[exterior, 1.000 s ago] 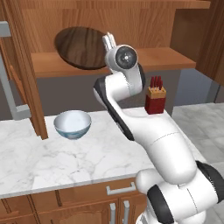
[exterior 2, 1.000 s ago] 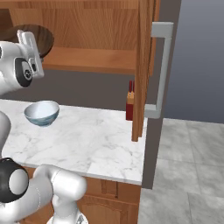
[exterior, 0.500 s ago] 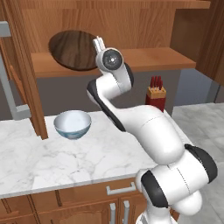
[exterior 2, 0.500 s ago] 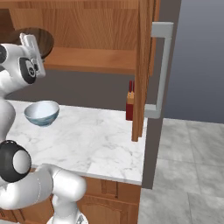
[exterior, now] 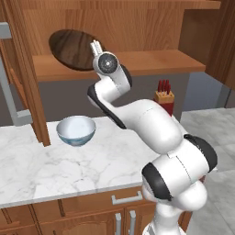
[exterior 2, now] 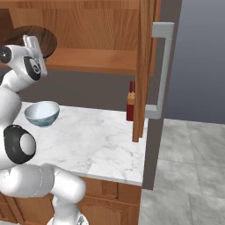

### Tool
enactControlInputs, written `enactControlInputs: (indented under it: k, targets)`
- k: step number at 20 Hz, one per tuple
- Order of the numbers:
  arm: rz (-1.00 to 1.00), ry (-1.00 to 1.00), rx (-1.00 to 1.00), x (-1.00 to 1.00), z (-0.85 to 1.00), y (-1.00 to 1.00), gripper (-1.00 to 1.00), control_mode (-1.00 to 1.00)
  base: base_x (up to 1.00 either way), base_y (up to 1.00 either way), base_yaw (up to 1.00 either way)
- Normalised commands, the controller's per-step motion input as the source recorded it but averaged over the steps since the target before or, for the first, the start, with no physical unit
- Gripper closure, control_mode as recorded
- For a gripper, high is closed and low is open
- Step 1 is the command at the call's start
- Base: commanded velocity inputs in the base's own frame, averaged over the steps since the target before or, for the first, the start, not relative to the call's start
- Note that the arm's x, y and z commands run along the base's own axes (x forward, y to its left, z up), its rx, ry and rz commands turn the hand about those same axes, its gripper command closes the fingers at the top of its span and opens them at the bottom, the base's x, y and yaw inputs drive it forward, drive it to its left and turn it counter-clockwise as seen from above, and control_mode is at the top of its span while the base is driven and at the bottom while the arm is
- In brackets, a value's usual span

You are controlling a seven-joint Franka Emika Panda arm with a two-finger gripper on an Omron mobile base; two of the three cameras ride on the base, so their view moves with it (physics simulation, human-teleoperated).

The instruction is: Open the cabinet. Pick the bowls from the counter and place them in the cabinet. Then close the cabinet.

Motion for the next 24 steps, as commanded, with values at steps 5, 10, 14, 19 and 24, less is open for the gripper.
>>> enactControlInputs:
  k: [5, 10, 14, 19, 24]
  targets:
    - [0.0, 0.0, -0.01, 0.21, -0.01, 0.24, -1.0, -1.0, 0.0, 0.0, 0.0]
    - [0.0, -0.02, -0.05, 0.14, 0.14, 0.28, -1.0, -1.0, 0.0, 0.0, 0.0]
    - [0.0, -0.05, -0.01, 0.0, 0.33, 0.04, -1.0, -1.0, 0.0, 0.0, 0.0]
    - [0.0, -0.07, 0.0, -0.13, 0.38, 0.0, -1.0, -1.0, 0.0, 0.0, 0.0]
    - [0.0, 0.02, 0.0, -0.72, 0.15, -0.17, -1.0, -1.0, 0.0, 0.0, 0.0]
